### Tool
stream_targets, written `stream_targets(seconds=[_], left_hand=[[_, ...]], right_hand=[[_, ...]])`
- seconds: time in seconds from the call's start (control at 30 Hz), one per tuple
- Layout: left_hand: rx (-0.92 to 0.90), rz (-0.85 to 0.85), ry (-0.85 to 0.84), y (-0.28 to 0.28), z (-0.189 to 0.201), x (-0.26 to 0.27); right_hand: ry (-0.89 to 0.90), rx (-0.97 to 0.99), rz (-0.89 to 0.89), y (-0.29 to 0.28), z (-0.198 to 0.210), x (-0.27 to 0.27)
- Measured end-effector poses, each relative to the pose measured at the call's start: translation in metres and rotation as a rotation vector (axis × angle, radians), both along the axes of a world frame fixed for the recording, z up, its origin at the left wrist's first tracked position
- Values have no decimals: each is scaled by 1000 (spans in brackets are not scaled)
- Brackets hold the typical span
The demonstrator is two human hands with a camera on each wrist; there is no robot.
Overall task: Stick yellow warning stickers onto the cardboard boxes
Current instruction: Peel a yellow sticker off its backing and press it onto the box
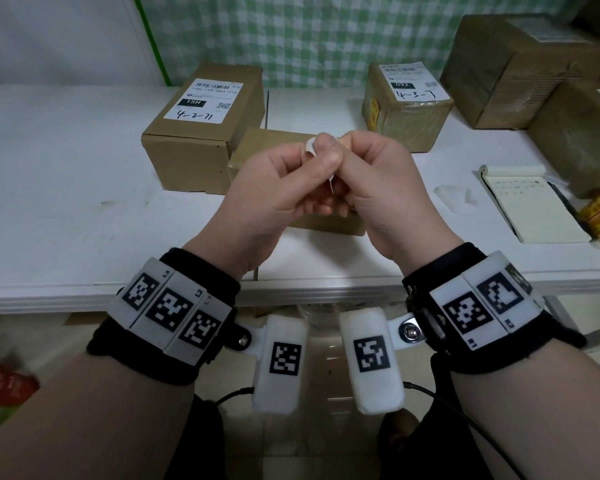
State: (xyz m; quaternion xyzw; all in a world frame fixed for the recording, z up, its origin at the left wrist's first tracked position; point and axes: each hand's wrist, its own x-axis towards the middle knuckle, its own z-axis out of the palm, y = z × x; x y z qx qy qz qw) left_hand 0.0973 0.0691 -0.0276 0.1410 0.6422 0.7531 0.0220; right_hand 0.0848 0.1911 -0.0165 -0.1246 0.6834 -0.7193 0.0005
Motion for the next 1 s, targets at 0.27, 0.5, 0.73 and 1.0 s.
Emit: stream_targets(seconds=[0.27, 0.5, 0.73, 1.0], left_hand=[[97, -2, -12, -3, -1, 0], [178, -72, -70, -4, 2, -1], [234, -96, -105, -5, 1, -3], [341, -136, -135, -7, 1, -4]], right_hand=[[-137, -185, 111, 1, 5, 2], [-206, -322, 177, 0, 3, 1], [-255, -442, 242, 0, 4, 3], [-381, -547, 258, 1, -1, -1]])
